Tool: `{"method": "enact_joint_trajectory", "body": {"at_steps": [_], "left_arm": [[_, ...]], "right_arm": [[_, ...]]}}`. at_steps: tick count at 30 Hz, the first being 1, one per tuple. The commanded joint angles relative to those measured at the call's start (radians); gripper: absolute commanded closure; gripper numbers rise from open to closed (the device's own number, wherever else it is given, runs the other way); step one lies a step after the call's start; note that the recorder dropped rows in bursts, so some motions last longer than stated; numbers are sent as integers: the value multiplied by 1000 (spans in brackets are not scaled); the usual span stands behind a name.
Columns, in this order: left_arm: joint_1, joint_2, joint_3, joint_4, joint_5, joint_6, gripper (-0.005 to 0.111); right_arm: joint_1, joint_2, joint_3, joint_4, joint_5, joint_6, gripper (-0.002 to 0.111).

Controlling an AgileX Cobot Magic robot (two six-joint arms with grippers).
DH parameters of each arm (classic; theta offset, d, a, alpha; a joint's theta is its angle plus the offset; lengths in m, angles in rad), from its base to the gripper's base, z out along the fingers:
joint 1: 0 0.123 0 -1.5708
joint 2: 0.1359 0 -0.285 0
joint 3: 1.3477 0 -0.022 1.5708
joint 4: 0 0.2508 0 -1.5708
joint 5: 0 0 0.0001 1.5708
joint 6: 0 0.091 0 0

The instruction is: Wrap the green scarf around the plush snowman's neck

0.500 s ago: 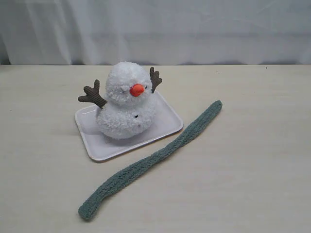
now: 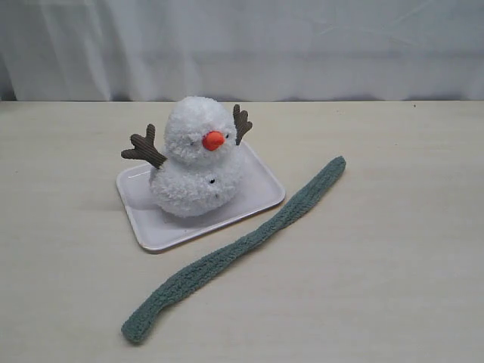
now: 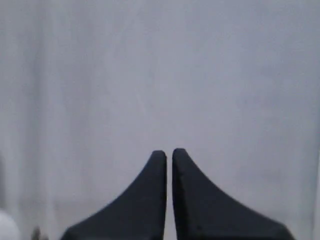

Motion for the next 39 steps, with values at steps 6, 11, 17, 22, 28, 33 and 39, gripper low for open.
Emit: {"method": "enact_joint_trajectory", "body": {"at_steps": [6, 11, 17, 22, 28, 33, 39], "left_arm": [[-3, -2, 3, -2, -12, -2, 107], [-3, -2, 3, -2, -12, -2, 107], [-3, -2, 3, -2, -10, -2, 107], [-3, -2, 3, -2, -10, -2, 107], [-3, -2, 3, -2, -10, -2, 107], [-3, -2, 3, -2, -10, -2, 107], [-3, -2, 3, -2, -12, -2, 107]], "right_arm": [[-1, 6, -94, 12, 4, 289, 103], [-1, 144, -300, 12, 341, 289, 77], [-1, 402, -549, 29, 700, 176, 32], [-1, 638, -730, 325, 988, -295, 30], [-1, 937, -773, 940, 1118, -1089, 30], [142, 1191, -773, 949, 910, -1258, 30], [440, 1502, -784, 736, 476, -1260, 30]]}}
